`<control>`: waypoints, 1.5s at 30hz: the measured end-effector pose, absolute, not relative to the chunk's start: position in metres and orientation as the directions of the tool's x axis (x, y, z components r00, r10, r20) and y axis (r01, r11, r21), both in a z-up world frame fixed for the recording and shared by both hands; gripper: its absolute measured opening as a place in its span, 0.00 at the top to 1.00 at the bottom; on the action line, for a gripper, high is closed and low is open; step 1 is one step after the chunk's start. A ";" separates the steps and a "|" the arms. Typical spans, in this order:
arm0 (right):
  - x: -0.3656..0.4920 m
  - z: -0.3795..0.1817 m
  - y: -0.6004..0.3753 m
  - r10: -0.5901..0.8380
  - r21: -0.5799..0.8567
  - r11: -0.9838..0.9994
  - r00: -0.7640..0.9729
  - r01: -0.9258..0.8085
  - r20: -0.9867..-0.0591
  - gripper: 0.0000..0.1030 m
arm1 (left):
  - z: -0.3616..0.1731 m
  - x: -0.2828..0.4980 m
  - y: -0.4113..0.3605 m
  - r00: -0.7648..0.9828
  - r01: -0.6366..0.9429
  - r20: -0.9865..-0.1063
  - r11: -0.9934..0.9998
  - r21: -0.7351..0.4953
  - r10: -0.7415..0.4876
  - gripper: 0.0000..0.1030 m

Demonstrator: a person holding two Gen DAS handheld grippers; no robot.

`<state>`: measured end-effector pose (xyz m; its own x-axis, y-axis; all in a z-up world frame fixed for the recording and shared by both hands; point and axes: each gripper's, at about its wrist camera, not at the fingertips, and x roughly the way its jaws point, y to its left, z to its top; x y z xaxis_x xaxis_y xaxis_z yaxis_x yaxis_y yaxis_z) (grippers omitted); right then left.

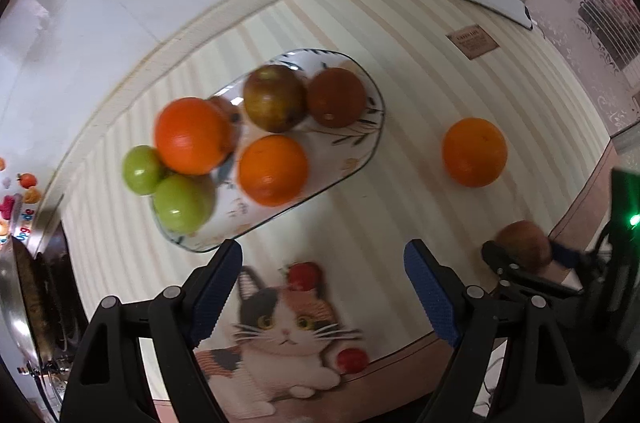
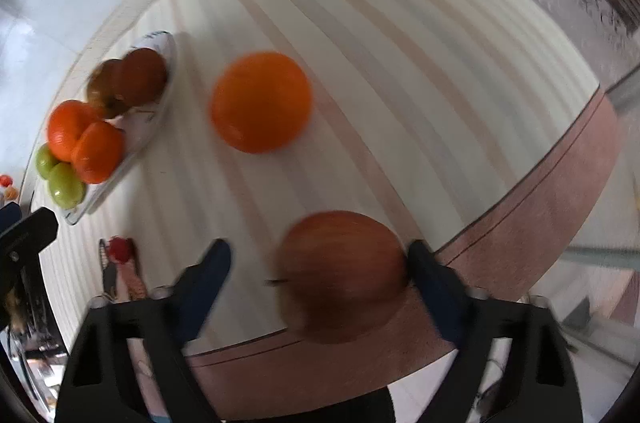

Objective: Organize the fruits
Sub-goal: 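Grasp the loose orange with the left tool while the right tool grasps the red apple, then lower the orange and red apple onto the floral plate and open both tools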

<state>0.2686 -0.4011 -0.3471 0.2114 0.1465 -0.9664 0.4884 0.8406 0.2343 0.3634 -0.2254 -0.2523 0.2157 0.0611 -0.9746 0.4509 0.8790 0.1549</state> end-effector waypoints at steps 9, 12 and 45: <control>0.246 -0.345 -0.429 0.169 0.299 0.801 0.284 0.518 -0.944 0.34 | -0.280 0.394 -0.273 0.034 0.461 -0.998 0.887 -0.029 -0.050 0.20; 0.241 -0.342 -0.448 0.146 0.290 0.787 0.292 0.544 -0.945 0.34 | -0.294 0.406 -0.292 -0.038 0.444 -0.995 0.890 -0.103 -0.096 0.20; 0.284 -0.326 -0.447 0.148 0.294 0.812 0.310 0.504 -0.939 0.35 | -0.277 0.397 -0.257 0.022 0.397 -0.982 0.903 -0.164 -0.188 0.38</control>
<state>0.2843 -0.4469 -0.3262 0.3097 0.1478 -0.9393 0.5035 0.8125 0.2939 0.3968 -0.2568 -0.2771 0.0225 -0.1882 -0.9819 0.3971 0.9030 -0.1640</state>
